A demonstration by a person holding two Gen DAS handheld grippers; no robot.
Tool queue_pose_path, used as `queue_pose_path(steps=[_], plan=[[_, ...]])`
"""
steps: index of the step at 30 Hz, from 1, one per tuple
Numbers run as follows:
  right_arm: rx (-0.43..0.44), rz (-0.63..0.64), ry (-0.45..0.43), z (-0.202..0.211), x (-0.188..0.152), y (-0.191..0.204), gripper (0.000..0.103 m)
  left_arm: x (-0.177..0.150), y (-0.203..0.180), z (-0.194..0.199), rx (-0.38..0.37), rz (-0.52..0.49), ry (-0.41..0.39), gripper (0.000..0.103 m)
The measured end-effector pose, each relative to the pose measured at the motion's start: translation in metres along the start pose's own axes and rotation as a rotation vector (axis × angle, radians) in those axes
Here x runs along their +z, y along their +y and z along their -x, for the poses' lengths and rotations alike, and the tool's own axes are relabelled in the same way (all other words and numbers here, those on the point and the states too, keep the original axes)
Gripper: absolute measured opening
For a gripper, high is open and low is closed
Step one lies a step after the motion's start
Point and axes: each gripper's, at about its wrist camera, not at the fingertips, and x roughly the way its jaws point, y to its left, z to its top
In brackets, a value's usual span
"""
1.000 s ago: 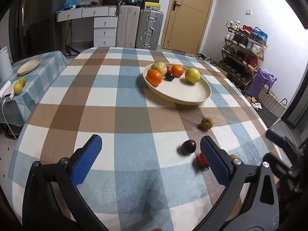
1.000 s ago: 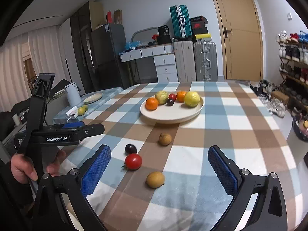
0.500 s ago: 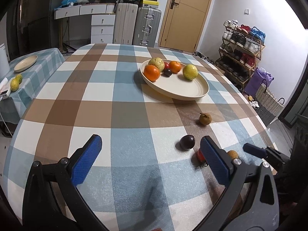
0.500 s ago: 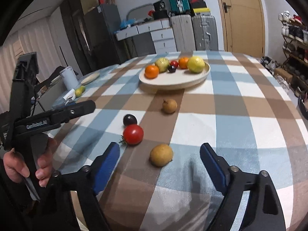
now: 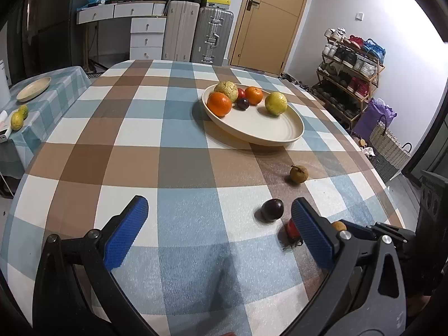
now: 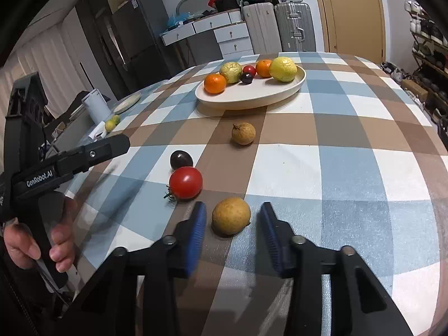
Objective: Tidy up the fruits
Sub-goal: 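Grasp the brown oval kiwi with the right tool, then grasp the small brown round fruit with the left tool while the right tool lifts the kiwi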
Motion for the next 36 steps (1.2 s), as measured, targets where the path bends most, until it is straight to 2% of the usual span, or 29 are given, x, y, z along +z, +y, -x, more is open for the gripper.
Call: queue_pose_path(steps=[5,14,19,25,27,30,32,36], plan=[[0.021,-0.034,-0.016,0.003,0.0,-0.008,0.028,0.01,-0.008,-0.009,-0.007,-0.027,0.0,0.102],[0.002,-0.09,-0.08,0.022,0.013,-0.032,0.028,0.044,-0.04,-0.037,-0.091,-0.127,0.06,0.102],[-0.01,-0.104,-0.1,0.028,0.023,-0.047,0.028,0.054,-0.064,-0.068,-0.137,-0.191,0.128,0.102],[-0.007,-0.122,-0.092,0.026,0.032,-0.062,0.028,0.057,-0.081,-0.105,-0.207,-0.199,0.233,0.1],[-0.006,-0.123,-0.095,0.025,0.035,-0.065,0.028,0.056,-0.086,-0.111,-0.217,-0.214,0.246,0.096],[0.009,-0.133,-0.101,0.023,0.039,-0.069,0.028,0.055,-0.095,-0.122,-0.24,-0.239,0.286,0.082],[0.008,-0.132,-0.097,0.021,0.041,-0.071,0.028,0.054,-0.101,-0.132,-0.258,-0.254,0.323,0.062],[0.022,-0.138,-0.096,0.018,0.044,-0.075,0.028,0.053,-0.104,-0.139,-0.282,-0.259,0.337,0.042]])
